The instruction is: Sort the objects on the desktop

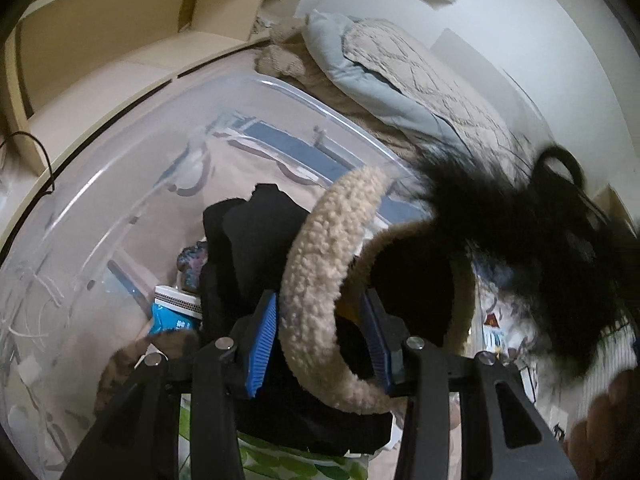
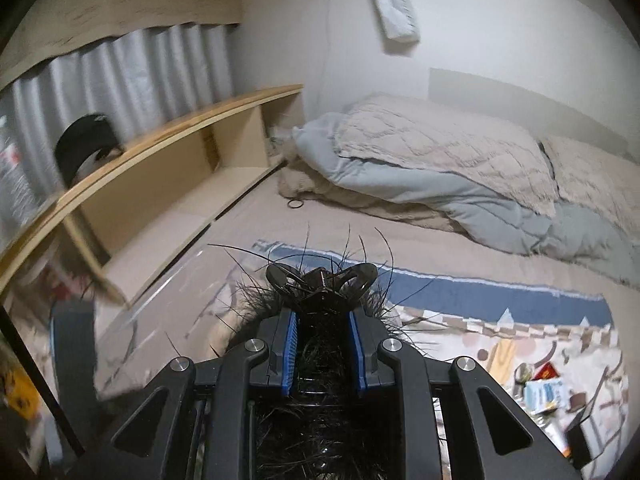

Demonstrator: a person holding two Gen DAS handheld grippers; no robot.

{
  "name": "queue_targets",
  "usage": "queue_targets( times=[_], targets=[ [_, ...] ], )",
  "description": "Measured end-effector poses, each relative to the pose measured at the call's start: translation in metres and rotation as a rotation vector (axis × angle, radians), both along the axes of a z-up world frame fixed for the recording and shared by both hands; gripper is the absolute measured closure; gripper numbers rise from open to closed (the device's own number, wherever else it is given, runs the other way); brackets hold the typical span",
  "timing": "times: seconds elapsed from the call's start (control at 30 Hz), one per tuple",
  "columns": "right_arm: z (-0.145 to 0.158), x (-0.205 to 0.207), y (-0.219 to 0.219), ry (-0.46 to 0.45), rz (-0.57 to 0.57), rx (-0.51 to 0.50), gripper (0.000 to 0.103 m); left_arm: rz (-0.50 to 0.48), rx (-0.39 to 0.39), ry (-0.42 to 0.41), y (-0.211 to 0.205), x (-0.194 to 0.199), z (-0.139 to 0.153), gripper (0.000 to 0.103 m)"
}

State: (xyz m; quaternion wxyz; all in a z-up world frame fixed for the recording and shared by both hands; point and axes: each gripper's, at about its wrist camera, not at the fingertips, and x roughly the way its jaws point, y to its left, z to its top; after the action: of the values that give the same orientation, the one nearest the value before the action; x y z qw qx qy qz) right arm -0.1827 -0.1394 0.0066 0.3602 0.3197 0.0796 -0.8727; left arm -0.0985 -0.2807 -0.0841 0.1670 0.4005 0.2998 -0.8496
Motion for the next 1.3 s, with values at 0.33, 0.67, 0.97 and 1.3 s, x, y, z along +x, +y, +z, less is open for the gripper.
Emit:
queue_targets(
  times=[0.33, 0.67, 0.97, 1.3],
  targets=[
    [-0.035, -0.014, -0.026, -0.108, 0.008, 0.053, 0.08, -0.038, 0.06, -0.007, 0.002, -0.001, -0.005, 0.061],
    [-0.049, -0.008, -0.021, -0.215, 0.112, 0.067, 0.05, -0.006, 0.153, 0.019, -0.008, 0.007, -0.004, 0.061],
    [-0.03, -0.001, 0.004, -0.184, 0.127, 0.01, 0.057, 0.012, 0.166, 0.027, -0.01, 0.007, 0.001, 0.061],
    [-0.044, -0.013, -0.002, -0.233, 0.102, 0.009, 0.097, 0.012, 0.115, 0.061, -0.008, 0.011, 0.013, 0.061]
  ],
)
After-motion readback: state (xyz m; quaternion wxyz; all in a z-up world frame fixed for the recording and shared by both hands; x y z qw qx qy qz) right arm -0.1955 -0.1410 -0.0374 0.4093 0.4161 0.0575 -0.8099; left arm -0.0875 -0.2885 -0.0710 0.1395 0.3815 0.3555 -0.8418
